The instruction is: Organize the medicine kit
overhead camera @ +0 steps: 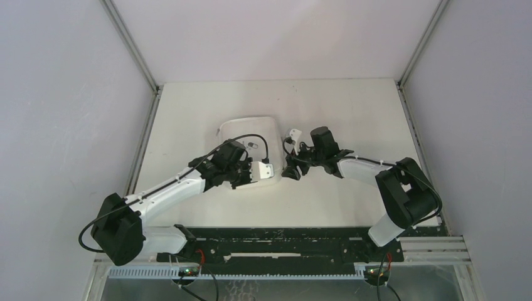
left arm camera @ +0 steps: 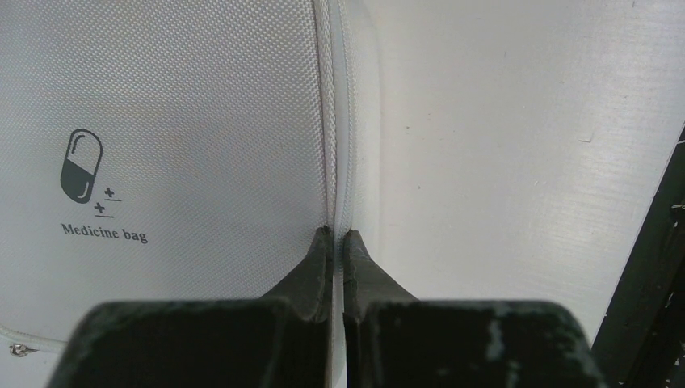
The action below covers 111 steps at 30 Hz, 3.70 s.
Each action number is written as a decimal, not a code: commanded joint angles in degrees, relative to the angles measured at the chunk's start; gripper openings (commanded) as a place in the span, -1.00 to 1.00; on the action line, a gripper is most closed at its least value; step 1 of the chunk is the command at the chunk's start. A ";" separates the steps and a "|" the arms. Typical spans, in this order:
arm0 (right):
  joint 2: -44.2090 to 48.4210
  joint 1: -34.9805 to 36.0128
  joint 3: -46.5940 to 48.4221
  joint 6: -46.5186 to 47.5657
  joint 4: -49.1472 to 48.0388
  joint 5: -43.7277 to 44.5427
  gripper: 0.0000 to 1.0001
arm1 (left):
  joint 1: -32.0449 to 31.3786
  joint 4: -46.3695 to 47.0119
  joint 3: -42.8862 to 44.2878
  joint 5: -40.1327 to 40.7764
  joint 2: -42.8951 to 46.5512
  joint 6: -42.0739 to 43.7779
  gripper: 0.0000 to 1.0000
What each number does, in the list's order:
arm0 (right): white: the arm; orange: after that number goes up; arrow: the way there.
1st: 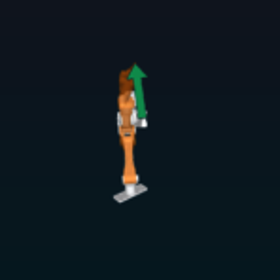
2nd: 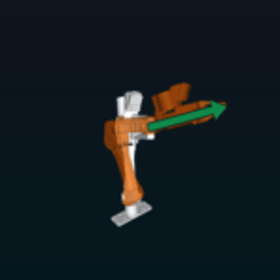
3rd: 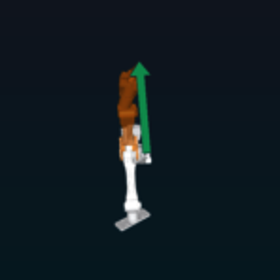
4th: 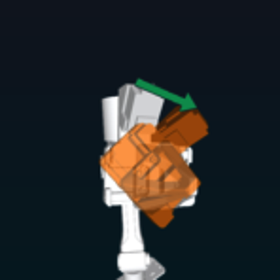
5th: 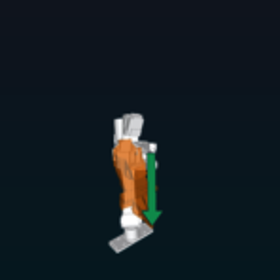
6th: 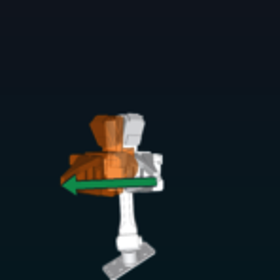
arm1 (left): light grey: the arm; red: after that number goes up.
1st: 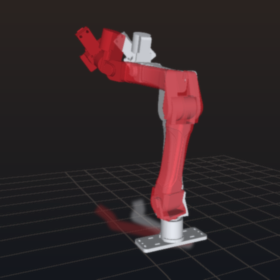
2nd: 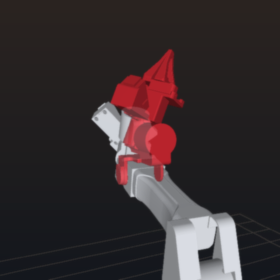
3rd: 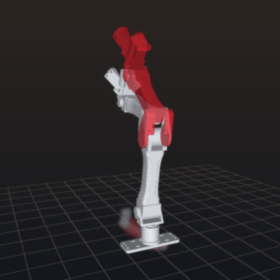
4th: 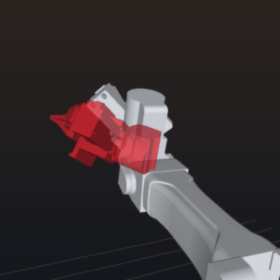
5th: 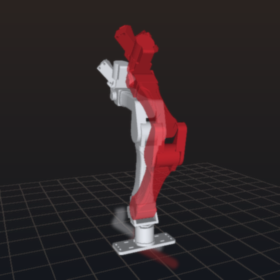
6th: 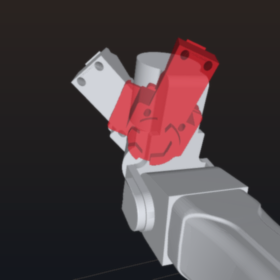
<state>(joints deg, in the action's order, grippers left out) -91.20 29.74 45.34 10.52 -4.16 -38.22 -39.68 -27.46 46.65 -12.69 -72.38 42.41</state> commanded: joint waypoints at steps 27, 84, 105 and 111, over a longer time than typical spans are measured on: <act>-0.04 0.79 -4.79 3.85 -15.87 -0.51 -1.00 | 0.48 0.54 -0.14 -1.45 -2.47 -1.17 -0.99; 1.81 -5.38 6.12 -1.51 -0.34 18.59 -1.00 | -9.02 1.40 -3.74 9.56 -3.30 9.22 -0.99; -6.59 -6.27 17.30 -2.93 1.63 24.23 -1.00 | -10.86 -5.56 -12.05 10.34 3.17 21.16 -0.99; -4.98 -6.73 16.48 -1.65 3.35 13.20 -1.00 | -9.14 -3.72 -15.51 12.01 9.91 19.21 -0.71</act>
<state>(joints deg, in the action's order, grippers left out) -98.54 25.45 59.44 7.70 2.22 -22.63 -50.00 -17.91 35.16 -2.63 -65.58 63.57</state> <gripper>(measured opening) 0.003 0.091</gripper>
